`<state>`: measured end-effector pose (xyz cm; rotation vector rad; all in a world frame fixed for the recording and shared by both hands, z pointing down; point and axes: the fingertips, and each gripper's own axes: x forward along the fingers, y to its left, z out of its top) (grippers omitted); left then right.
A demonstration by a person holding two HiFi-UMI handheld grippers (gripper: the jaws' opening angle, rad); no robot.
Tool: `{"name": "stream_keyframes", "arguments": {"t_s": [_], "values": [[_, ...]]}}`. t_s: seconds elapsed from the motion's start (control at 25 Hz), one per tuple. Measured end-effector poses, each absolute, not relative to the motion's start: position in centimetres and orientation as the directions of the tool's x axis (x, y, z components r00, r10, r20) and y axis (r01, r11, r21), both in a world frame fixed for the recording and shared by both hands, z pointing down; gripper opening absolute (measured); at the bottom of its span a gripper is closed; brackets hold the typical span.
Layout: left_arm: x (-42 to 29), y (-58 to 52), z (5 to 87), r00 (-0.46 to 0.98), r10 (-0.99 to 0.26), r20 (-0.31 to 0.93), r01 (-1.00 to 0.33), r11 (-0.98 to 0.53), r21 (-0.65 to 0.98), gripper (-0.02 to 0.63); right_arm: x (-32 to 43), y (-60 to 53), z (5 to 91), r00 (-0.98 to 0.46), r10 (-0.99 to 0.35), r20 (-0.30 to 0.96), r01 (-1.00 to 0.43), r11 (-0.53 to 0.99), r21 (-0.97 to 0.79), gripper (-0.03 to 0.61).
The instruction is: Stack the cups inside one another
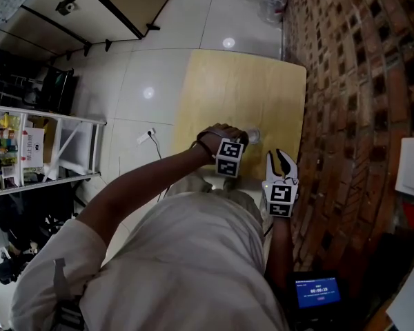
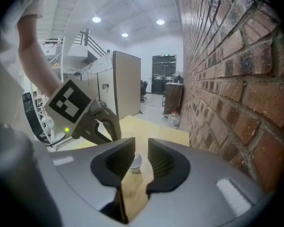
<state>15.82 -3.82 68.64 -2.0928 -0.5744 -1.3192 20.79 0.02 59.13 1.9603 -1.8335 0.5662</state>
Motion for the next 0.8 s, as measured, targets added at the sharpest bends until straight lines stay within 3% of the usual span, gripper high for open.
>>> {"name": "stream_keyframes", "arguments": {"t_s": [0.8], "values": [[16.8,-3.1,73.8,0.28,0.018,0.96,0.746,-0.634,-0.206,0.026,22.2,0.4,60.4,0.072,-0.832,0.55,-0.996,-0.09,-0.005,0.091]]}}
